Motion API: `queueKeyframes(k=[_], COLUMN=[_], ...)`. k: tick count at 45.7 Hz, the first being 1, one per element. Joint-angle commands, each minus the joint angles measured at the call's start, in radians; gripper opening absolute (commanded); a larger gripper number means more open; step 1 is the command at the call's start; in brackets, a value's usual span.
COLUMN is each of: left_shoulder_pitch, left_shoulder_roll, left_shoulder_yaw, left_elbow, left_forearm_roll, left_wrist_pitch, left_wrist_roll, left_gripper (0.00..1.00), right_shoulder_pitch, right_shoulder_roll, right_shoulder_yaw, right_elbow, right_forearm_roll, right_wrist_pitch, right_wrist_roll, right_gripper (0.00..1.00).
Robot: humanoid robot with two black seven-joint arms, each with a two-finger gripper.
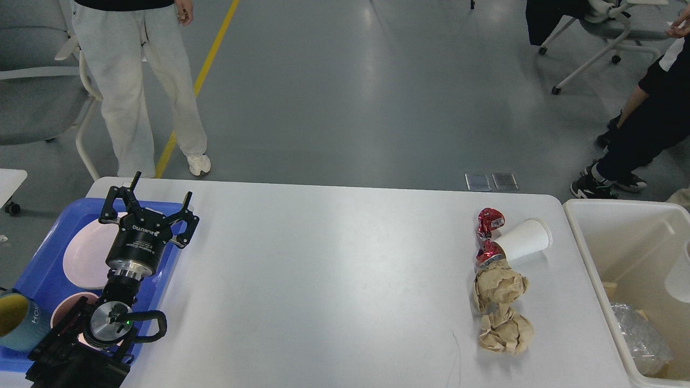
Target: Tidy desktop
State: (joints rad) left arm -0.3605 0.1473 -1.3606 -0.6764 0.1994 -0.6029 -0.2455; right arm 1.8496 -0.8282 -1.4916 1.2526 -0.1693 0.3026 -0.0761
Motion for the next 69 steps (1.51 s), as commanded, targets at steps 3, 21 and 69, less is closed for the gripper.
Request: queueKeyframes(k=[3, 21, 69], left_shoulder_pitch=[0.0, 0.0, 0.0], left_shoulder_roll=[0.0, 0.0, 0.0], left_shoulder_yaw=[0.0, 0.0, 0.0], left_elbow=[0.0, 0.0, 0.0], left_forearm_roll=[0.0, 0.0, 0.0], left_wrist_pitch=[0.0, 0.0, 0.0], left_wrist_roll=[0.0, -0.001, -0.001], left_gripper=[0.97, 0.97, 0.97], right_shoulder_pitch=[-0.367, -1.058, -1.386], right_shoulder_roll=[-0.02, 0.264, 0.466], right_shoulder_yaw=[0.237, 0.577, 0.709], right_elbow=[-0.217, -0.916, -1.222], right_forearm_roll=[-0.001, 0.016, 0.016], right_wrist_pitch=[-0.112, -0.154, -0.372], right_wrist_roll=[-0.001, -0.007, -0.007], right_gripper=[0.0, 0.0, 1.0])
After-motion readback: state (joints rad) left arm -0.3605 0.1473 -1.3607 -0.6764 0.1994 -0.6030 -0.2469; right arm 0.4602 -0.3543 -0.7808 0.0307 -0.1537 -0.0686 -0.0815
